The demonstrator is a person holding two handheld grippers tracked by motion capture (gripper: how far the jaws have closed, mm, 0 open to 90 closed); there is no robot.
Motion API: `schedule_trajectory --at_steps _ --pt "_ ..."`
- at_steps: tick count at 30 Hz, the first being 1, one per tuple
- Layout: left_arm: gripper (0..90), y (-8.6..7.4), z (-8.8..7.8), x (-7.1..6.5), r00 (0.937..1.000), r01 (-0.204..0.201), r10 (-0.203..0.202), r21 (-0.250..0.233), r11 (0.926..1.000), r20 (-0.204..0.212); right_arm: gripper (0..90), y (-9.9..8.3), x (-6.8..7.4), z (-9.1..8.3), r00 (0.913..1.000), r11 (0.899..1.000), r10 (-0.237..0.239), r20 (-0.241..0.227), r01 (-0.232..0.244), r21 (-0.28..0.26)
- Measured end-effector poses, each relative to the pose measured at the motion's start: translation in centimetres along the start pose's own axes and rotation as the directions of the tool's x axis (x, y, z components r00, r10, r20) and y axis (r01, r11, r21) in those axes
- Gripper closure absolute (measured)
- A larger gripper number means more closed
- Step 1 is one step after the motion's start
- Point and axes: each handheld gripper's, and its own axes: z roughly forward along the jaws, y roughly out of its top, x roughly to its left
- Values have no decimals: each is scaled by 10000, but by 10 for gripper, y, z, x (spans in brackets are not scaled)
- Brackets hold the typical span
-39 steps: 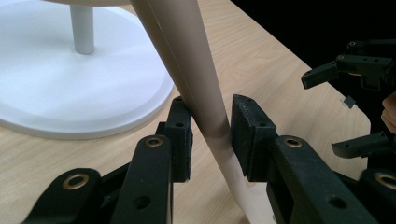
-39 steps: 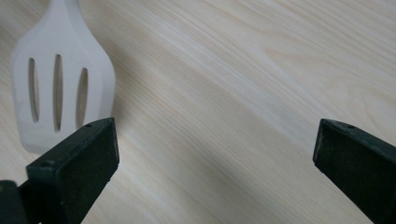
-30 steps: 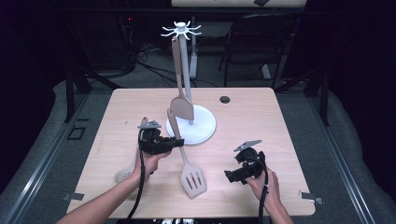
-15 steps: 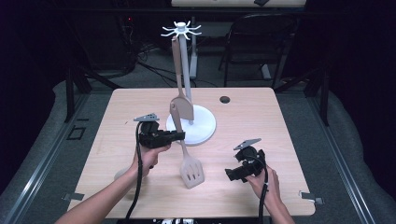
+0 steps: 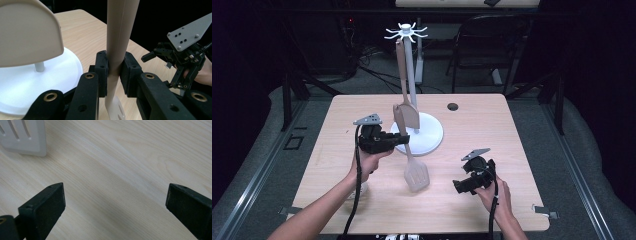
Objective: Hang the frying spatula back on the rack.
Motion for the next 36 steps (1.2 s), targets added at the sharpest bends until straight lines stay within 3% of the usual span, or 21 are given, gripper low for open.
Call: schedule_trajectory --at_steps 12,25,29,36 --pt "772 28 4 -4 9969 -722 731 306 9969 -288 24 1 -1 4 10000 10000 -68 46 67 60" --pt "773 51 8 -3 9927 -1095 1116 465 9929 -464 24 1 -3 6 9999 9997 -120 36 119 203" --pt "773 60 9 -6 9876 -1438 1467 523 9882 -560 23 1 -4 7 9999 9999 -99 38 99 119" --pt "773 74 10 -8 9853 -1575 1599 420 9866 -600 24 2 -3 7 9996 9993 -224 166 219 305"
